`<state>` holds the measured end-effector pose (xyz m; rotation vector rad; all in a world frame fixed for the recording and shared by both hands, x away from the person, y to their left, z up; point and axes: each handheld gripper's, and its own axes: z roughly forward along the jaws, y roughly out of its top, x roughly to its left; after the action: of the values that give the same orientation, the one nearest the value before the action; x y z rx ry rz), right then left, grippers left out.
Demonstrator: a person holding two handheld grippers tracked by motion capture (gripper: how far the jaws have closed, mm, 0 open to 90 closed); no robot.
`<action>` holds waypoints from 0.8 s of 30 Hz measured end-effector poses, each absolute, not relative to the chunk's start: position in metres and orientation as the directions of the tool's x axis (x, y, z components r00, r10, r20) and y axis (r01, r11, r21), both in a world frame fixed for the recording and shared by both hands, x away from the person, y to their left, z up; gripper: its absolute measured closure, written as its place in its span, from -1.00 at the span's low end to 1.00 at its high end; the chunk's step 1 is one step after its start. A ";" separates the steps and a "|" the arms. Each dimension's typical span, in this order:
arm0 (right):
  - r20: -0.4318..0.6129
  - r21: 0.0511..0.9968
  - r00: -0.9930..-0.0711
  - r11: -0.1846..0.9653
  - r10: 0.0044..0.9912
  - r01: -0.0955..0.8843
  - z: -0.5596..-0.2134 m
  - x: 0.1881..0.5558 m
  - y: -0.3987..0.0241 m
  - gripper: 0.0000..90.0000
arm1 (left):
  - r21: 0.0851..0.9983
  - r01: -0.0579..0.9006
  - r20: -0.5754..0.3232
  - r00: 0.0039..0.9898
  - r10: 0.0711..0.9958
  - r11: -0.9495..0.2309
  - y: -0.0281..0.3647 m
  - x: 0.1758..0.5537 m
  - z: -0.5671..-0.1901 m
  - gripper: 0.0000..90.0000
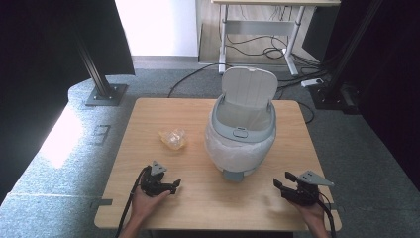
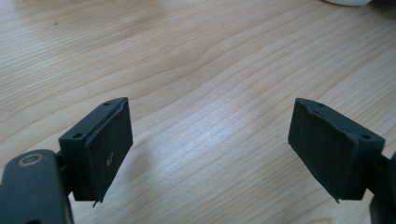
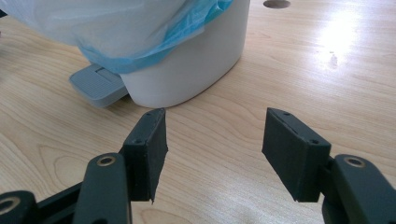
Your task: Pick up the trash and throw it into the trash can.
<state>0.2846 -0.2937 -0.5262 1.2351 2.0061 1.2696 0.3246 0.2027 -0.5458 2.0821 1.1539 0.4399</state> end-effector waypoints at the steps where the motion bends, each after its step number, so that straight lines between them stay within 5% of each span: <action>1: 0.078 0.881 -0.490 0.170 0.868 0.442 -0.526 0.285 -0.294 -0.12 | 0.719 0.598 -0.041 0.544 0.838 -0.353 0.203 0.325 -0.546 -0.70; 24: 0.093 0.867 -0.484 0.168 0.870 0.468 -0.531 0.288 -0.297 -0.12 | 0.763 0.584 -0.073 0.504 0.860 -0.278 0.219 0.365 -0.521 -0.69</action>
<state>0.2878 -0.2975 -0.5313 1.2645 2.0224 1.2568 0.3654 0.2191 -0.5214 1.9863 1.1835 0.4612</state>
